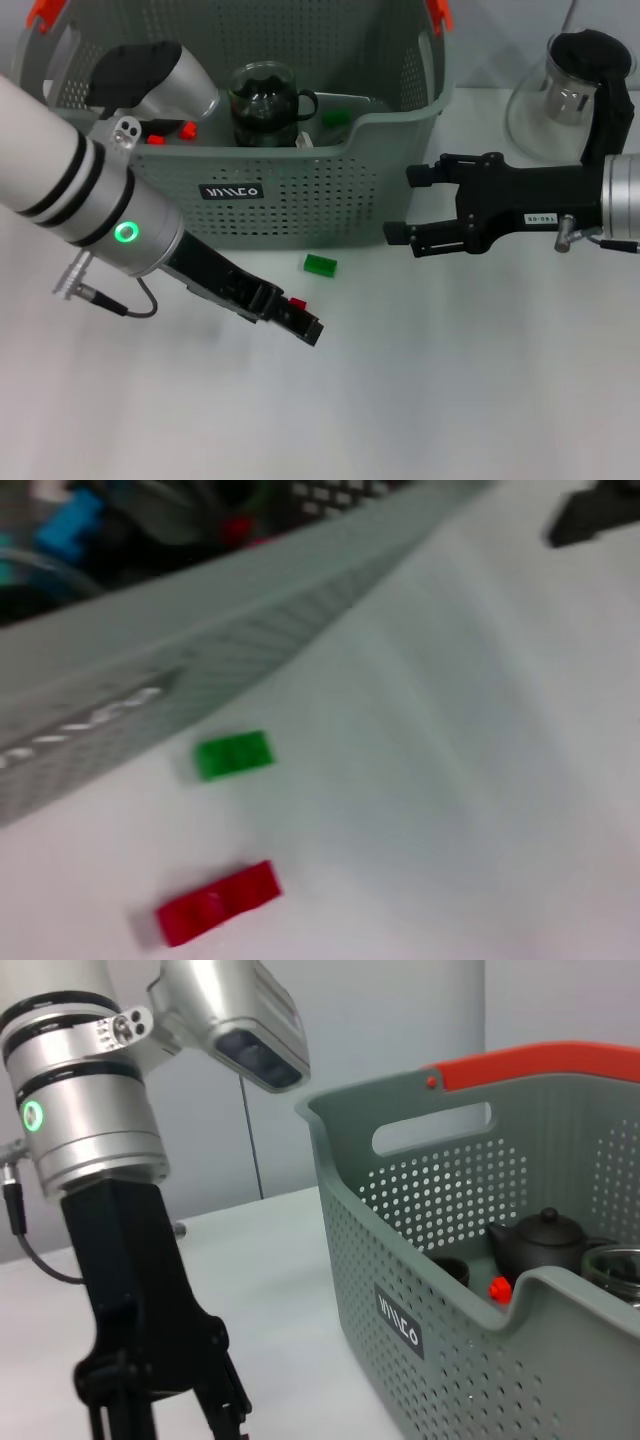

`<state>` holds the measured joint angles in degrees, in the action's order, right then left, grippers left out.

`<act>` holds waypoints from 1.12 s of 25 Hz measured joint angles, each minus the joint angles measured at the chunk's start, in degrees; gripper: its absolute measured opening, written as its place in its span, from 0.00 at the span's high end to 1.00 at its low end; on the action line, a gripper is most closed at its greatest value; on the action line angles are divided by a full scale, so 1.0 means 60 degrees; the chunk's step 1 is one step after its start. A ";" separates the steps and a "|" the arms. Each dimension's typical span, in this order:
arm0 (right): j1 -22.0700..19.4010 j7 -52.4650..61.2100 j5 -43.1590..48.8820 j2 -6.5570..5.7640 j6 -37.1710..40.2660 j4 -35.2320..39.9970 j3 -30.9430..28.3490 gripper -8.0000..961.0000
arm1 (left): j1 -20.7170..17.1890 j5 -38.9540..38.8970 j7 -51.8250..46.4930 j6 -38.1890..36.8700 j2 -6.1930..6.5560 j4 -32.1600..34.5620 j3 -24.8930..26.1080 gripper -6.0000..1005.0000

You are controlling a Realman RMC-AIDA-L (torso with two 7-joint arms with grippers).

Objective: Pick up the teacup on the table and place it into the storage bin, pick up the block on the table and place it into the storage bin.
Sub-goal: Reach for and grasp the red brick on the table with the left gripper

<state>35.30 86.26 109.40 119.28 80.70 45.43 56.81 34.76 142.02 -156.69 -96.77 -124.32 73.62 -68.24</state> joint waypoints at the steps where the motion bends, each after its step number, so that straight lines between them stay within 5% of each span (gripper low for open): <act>1: 0.0034 -0.0003 0.0043 -0.0007 -0.0004 0.0000 0.0009 0.05 | -0.0011 0.0101 -0.0188 0.0123 0.0005 -0.0005 -0.0106 0.10; 13: 0.0169 -0.0488 0.0572 -0.0001 0.0233 0.0000 0.0239 0.05 | 0.0086 0.0856 -0.2246 0.0973 -0.0022 0.0002 -0.1345 0.10; 28: 0.0182 -0.0488 0.0839 -0.0087 0.0364 0.0021 0.0287 0.05 | 0.0902 0.1516 -0.2333 0.1253 -0.0057 -0.0673 -0.1426 0.10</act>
<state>36.39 83.33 114.44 118.76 82.88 45.56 58.53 40.17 151.12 -170.69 -89.25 -124.66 69.59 -76.79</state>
